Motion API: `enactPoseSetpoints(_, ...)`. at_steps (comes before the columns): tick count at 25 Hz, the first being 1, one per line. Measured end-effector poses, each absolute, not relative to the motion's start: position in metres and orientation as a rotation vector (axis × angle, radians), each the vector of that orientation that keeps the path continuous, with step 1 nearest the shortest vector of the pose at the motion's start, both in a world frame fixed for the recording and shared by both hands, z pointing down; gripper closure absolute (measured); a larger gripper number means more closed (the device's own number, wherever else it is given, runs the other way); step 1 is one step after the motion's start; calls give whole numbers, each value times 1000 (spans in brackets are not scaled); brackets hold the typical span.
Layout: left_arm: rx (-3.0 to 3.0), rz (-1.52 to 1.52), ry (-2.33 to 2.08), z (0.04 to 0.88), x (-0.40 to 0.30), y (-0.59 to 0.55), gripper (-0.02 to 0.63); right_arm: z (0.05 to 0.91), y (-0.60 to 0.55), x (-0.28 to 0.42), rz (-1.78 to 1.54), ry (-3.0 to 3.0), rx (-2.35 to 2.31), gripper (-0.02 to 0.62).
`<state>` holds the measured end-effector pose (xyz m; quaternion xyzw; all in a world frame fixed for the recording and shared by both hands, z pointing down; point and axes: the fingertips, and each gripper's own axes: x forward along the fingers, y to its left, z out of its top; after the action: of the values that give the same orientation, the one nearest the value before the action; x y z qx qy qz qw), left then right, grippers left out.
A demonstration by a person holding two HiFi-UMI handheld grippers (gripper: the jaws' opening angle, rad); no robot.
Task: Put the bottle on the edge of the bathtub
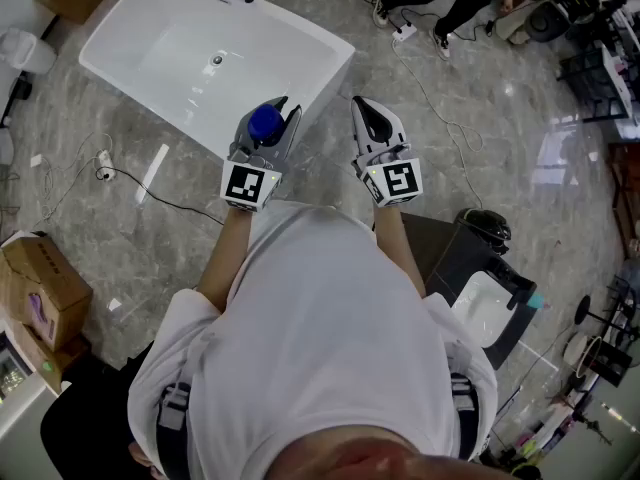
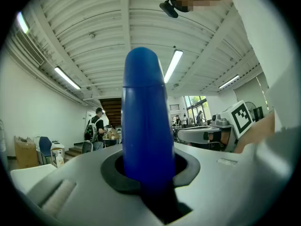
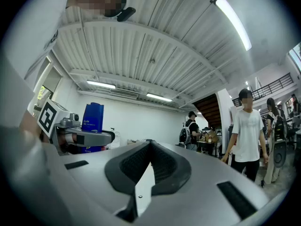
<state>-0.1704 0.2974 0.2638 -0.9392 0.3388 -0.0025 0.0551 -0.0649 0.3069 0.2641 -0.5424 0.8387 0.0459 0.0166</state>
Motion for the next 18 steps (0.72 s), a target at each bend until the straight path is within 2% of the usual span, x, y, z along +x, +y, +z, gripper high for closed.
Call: enactPoseSetpoints(18, -2855, -76, 1028, 272, -135, 303, 512, 278, 318, -23, 108, 2625, -1675, 594)
